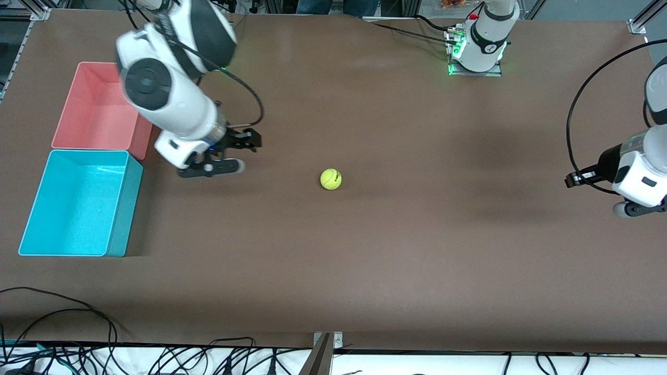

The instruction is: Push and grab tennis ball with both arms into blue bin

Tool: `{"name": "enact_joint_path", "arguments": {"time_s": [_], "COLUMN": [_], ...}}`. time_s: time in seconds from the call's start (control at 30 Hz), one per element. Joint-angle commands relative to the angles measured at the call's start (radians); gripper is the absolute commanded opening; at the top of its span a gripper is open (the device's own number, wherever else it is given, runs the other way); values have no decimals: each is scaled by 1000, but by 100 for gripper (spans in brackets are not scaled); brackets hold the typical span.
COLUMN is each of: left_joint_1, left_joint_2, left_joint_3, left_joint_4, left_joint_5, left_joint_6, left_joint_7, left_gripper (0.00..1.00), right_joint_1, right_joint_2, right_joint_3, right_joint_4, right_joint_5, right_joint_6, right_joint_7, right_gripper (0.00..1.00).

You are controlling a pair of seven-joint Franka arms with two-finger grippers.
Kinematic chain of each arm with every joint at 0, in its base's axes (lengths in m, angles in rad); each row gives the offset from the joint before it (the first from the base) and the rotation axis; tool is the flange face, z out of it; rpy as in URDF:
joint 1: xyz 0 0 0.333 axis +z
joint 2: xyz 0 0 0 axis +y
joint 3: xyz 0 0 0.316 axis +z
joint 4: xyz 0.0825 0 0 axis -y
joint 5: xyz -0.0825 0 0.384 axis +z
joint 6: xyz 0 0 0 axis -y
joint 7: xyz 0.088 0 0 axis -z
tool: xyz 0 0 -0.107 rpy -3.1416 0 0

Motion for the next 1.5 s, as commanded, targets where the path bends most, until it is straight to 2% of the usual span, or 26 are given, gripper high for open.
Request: {"name": "enact_joint_path", "arguments": {"time_s": [0.0, 0.3, 0.5, 0.67, 0.83, 1.03, 1.3, 1.47], "left_joint_1": [-1, -3, 2, 9, 25, 61, 65, 74], "left_joint_2": [1, 1, -3, -46, -69, -126, -123, -121], "left_joint_3": [2, -6, -10, -3, -4, -1, 0, 8], "left_joint_4": [75, 139, 139, 118, 103, 47, 58, 63], "left_joint_5": [-27, -65, -69, -104, -118, -185, -170, -176], "left_joint_6": [-49, -52, -52, -55, -55, -52, -42, -42], "left_joint_7": [62, 62, 74, 210, 226, 221, 227, 234], "left_gripper": [100, 100, 100, 100, 100, 100, 100, 100], "right_joint_1": [97, 186, 217, 252, 279, 280, 295, 300], "right_joint_2": [67, 165, 231, 283, 334, 355, 393, 406], "right_joint_3": [-11, -11, -11, -12, -17, -17, -17, -18], "right_joint_4": [3, 5, 5, 3, 2, -15, -37, -35], "right_joint_5": [14, 5, 3, -8, -57, -71, -98, -98], "right_joint_6": [97, 266, 387, 453, 542, 566, 658, 662], "right_joint_7": [59, 159, 182, 182, 184, 184, 184, 184], "right_gripper": [100, 100, 100, 100, 100, 100, 100, 100]}}
